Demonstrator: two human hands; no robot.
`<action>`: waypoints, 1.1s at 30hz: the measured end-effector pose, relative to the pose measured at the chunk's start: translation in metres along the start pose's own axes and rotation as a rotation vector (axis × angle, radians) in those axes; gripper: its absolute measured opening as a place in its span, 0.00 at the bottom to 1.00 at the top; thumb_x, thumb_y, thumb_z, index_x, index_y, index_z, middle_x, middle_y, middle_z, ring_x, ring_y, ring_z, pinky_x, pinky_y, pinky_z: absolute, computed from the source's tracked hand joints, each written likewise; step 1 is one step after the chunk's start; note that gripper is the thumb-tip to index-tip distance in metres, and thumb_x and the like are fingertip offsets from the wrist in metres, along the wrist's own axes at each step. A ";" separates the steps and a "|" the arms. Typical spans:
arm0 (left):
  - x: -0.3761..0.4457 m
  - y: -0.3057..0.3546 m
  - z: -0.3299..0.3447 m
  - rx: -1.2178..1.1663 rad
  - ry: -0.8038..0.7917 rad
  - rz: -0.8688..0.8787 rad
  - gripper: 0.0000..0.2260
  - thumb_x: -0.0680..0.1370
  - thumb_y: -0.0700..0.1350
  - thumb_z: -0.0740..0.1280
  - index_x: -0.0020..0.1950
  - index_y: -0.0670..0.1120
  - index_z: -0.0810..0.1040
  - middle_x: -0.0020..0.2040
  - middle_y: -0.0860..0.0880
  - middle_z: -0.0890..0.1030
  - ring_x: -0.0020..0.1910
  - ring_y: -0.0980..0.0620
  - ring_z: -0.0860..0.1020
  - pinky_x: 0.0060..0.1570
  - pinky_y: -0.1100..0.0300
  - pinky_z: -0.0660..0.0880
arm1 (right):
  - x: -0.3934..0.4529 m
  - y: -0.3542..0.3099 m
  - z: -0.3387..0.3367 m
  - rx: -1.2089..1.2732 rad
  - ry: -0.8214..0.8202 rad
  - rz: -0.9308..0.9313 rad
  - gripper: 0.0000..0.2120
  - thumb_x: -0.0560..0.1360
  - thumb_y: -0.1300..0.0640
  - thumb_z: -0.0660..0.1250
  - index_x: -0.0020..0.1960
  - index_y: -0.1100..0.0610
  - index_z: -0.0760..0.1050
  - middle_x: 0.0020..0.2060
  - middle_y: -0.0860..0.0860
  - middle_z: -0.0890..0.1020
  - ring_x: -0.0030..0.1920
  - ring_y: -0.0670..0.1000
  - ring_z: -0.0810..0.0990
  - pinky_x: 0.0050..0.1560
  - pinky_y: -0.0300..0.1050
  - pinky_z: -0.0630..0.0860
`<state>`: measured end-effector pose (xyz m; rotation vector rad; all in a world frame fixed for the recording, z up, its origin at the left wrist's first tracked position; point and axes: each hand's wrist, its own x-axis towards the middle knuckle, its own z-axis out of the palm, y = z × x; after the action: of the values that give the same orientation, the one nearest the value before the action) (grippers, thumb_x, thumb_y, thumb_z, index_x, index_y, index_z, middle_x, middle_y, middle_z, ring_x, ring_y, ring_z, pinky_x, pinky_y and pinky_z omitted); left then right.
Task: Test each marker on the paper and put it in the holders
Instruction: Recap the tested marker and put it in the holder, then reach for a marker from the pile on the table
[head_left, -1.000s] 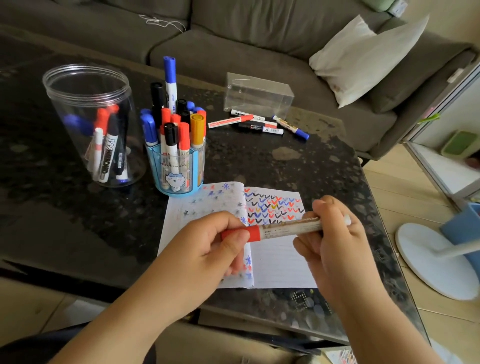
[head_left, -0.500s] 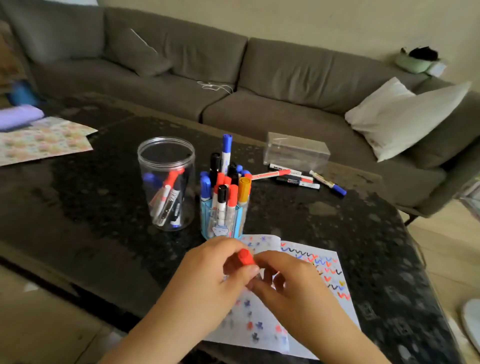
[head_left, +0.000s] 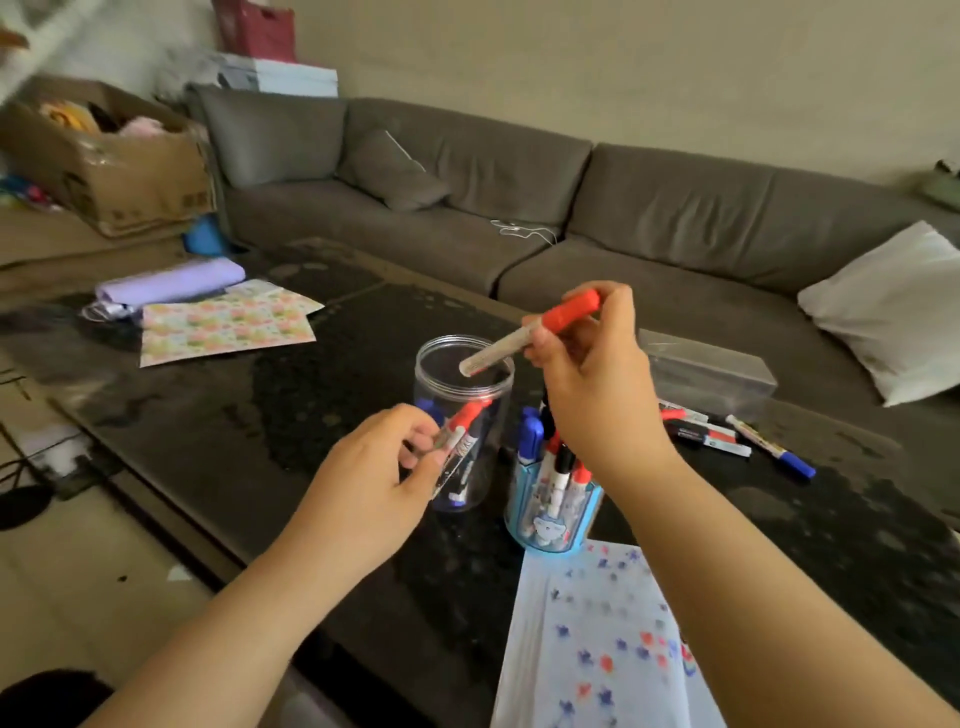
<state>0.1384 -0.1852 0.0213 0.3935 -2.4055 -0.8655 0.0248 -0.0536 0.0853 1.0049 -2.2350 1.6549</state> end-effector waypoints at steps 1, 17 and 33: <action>0.002 -0.002 0.000 -0.011 -0.002 -0.009 0.05 0.75 0.45 0.66 0.50 0.53 0.74 0.45 0.57 0.76 0.42 0.61 0.76 0.40 0.72 0.70 | 0.008 0.002 0.009 -0.018 -0.026 0.023 0.10 0.78 0.59 0.63 0.51 0.48 0.62 0.45 0.47 0.82 0.45 0.46 0.82 0.46 0.40 0.77; -0.007 -0.005 0.010 -0.105 -0.089 0.011 0.05 0.75 0.47 0.67 0.50 0.55 0.74 0.40 0.57 0.79 0.42 0.61 0.77 0.43 0.68 0.74 | 0.003 0.021 0.027 -0.387 -0.220 0.018 0.14 0.77 0.58 0.64 0.63 0.53 0.73 0.53 0.45 0.72 0.38 0.39 0.74 0.41 0.23 0.68; -0.011 0.097 0.177 -0.104 -0.401 0.364 0.08 0.77 0.45 0.64 0.55 0.52 0.74 0.46 0.61 0.72 0.47 0.61 0.73 0.49 0.67 0.71 | -0.107 0.173 -0.175 -0.668 -0.110 0.634 0.14 0.79 0.57 0.62 0.64 0.53 0.74 0.57 0.49 0.79 0.53 0.48 0.78 0.55 0.39 0.76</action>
<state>0.0354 -0.0205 -0.0331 -0.2807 -2.6534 -0.9625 -0.0423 0.1739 -0.0409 0.2308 -3.0562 0.8461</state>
